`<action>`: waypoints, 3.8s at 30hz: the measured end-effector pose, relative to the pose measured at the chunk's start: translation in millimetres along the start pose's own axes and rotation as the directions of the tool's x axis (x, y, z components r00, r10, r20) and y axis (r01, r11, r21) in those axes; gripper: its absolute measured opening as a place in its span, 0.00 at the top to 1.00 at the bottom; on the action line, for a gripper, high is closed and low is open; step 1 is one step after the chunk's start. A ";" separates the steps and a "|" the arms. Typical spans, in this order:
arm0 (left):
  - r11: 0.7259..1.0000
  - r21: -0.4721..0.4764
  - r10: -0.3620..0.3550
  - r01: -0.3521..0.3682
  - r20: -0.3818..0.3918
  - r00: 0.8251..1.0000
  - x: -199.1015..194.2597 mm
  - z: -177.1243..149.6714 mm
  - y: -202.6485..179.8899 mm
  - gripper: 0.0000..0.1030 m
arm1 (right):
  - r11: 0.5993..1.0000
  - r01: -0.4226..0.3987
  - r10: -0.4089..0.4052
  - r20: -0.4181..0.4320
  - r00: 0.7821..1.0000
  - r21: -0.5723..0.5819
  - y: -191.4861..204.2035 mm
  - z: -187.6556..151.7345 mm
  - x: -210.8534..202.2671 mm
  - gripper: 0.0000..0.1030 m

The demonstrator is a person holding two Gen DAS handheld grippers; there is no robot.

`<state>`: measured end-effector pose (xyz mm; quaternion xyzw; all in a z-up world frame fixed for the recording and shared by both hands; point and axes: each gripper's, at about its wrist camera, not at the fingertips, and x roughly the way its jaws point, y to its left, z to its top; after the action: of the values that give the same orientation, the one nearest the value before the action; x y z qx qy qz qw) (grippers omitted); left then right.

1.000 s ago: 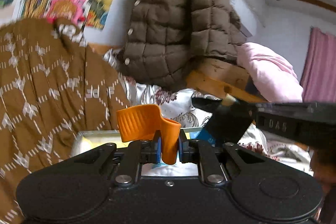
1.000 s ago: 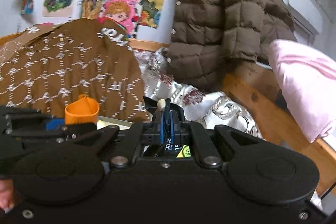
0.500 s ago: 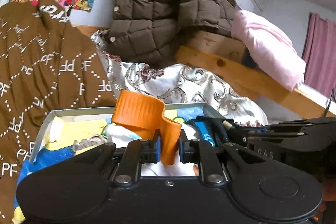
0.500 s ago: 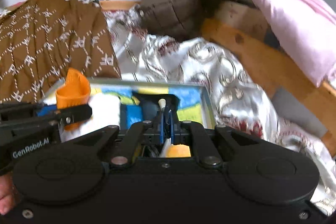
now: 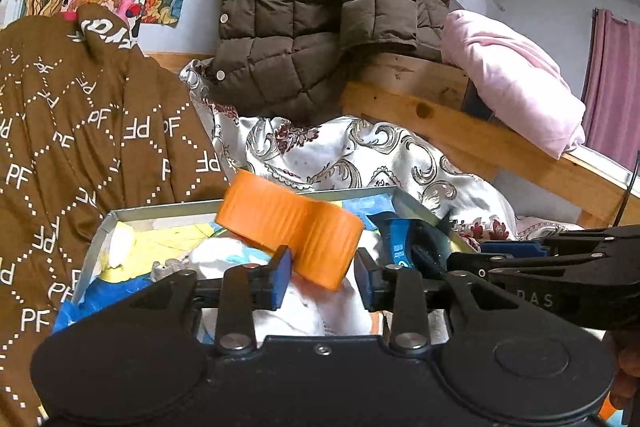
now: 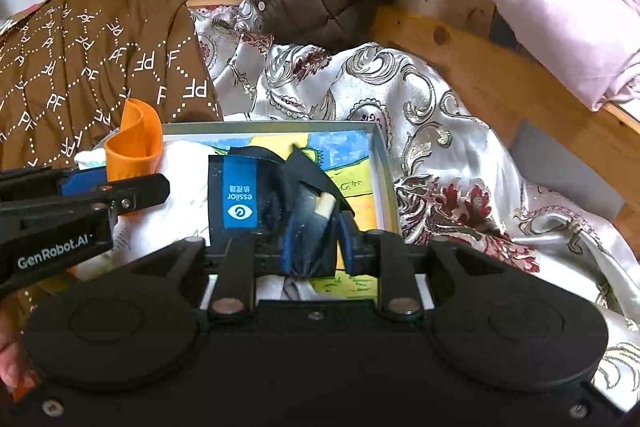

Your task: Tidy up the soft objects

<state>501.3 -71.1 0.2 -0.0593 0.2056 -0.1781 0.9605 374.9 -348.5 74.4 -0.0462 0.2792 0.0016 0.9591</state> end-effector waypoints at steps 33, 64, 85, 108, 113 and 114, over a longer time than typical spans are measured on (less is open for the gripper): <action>0.996 0.006 0.092 -0.094 0.125 0.988 -180.7 4.9 -27.9 0.07 | 0.996 -0.015 0.031 0.188 0.982 -0.090 7.3 9.6 -215.1 0.13; 0.974 0.018 0.223 -0.226 0.105 0.969 -369.0 -50.9 -96.2 0.01 | 0.989 -0.089 0.113 0.222 0.968 -0.115 14.0 -74.9 -407.5 0.01; 0.927 0.041 0.375 -0.373 -0.066 0.925 -389.5 -97.7 -91.9 0.01 | 0.989 -0.132 0.141 0.169 0.976 -0.064 18.6 -132.4 -434.0 0.01; 0.888 0.090 0.460 -0.451 -0.204 0.864 -377.9 -143.9 -88.5 0.01 | 0.983 -0.175 0.172 0.074 0.982 0.046 21.7 -196.8 -416.5 0.01; 0.877 0.066 0.478 -0.476 -0.207 0.854 -380.2 -156.3 -88.8 0.01 | 0.981 -0.186 0.182 0.068 0.981 0.051 21.5 -214.0 -415.6 0.01; 0.875 0.059 0.481 -0.480 -0.210 0.851 -380.7 -159.3 -89.2 0.01 | 0.980 -0.193 0.189 0.068 0.980 0.056 21.1 -216.0 -415.7 0.01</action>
<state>82.4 -21.0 14.5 0.0158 0.3173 0.0615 0.9462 -92.3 -337.5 113.8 0.0107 0.2524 0.0863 0.9637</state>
